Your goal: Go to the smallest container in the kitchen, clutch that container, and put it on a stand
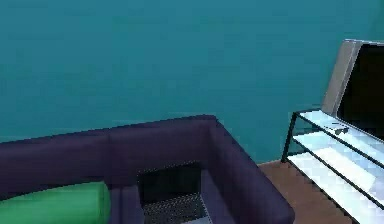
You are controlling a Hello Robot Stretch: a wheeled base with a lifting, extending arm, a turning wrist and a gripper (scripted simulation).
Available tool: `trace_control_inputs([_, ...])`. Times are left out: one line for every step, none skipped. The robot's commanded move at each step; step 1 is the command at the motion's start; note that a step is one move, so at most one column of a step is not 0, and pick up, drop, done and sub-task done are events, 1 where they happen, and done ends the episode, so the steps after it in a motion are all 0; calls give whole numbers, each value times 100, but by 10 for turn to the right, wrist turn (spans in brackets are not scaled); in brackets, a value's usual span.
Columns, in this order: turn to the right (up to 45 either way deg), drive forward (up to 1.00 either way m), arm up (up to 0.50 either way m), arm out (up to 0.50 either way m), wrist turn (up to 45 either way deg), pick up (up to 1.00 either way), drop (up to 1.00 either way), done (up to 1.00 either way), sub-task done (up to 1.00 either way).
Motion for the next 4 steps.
trace_control_inputs([450,0,0,0,0,0,0,0,0])
trace_control_inputs([180,0,0,0,0,0,0,0,0])
trace_control_inputs([0,90,0,0,0,0,0,0,0])
trace_control_inputs([-450,0,0,0,0,0,0,0,0])
